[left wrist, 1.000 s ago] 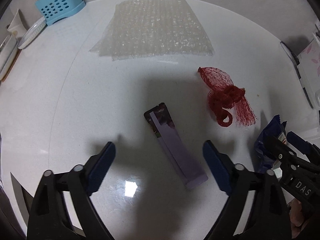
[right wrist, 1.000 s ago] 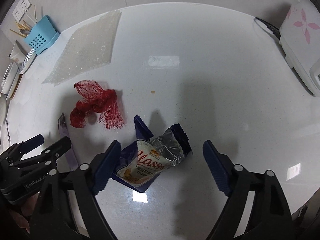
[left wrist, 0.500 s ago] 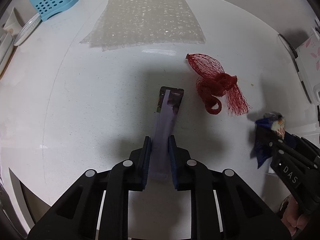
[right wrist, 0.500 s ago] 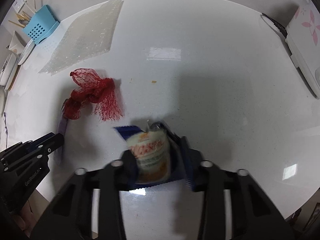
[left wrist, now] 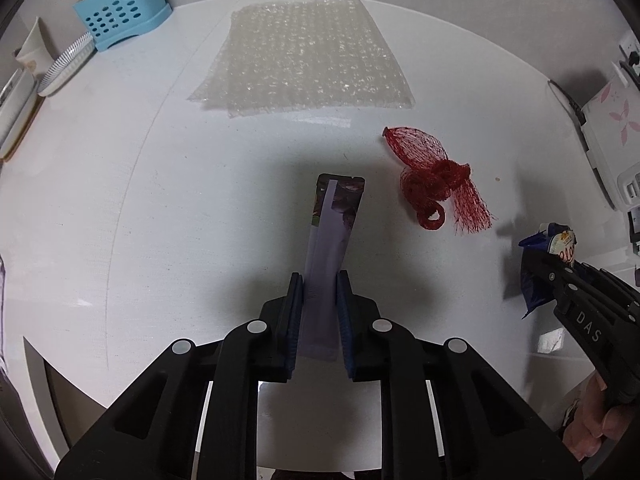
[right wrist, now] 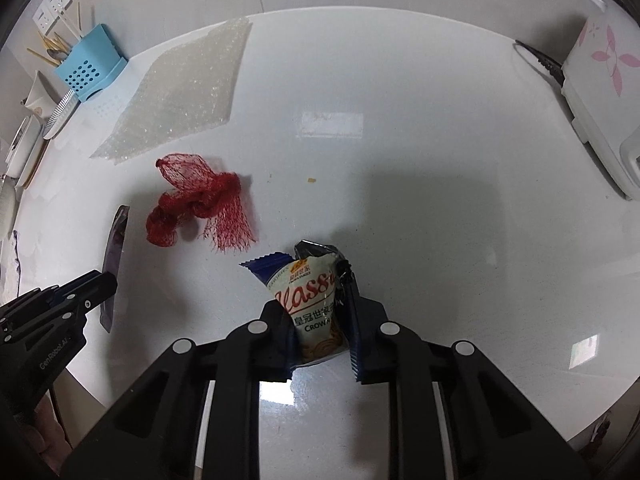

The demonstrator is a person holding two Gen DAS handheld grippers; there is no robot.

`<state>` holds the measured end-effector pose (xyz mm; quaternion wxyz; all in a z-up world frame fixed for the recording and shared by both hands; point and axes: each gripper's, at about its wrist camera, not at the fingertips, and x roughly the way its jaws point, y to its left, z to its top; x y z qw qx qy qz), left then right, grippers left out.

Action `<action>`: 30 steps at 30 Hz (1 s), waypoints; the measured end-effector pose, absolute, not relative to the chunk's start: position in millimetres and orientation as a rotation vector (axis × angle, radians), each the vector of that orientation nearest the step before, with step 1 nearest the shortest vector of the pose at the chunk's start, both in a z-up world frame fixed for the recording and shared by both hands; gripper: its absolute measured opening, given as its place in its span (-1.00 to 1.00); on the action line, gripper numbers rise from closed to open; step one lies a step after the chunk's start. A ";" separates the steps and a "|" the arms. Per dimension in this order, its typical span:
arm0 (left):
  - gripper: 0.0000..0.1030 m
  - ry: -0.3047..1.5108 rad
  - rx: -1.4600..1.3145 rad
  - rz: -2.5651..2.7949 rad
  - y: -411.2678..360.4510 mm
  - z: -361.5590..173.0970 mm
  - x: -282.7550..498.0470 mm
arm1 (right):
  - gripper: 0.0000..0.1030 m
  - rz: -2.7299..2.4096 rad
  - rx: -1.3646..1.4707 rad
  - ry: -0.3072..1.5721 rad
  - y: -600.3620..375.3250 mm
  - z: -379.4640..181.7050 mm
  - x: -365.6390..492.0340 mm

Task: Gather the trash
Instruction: 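Grasp the purple tube with the left tool while the right tool grasps the blue snack bag, then carry the purple tube and blue snack bag down over the trash bin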

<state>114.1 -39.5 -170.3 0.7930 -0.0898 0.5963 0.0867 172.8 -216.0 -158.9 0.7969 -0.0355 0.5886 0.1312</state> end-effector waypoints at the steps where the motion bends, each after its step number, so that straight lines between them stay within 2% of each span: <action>1: -0.68 1.276 -0.193 0.188 -38.5 -168.2 112.7 | -0.64 0.279 -0.077 1.255 -215.3 -157.0 173.3; 30: -0.68 1.081 -0.161 0.100 -31.3 -97.0 47.2 | -0.64 0.251 -0.088 1.015 -212.5 -76.6 98.6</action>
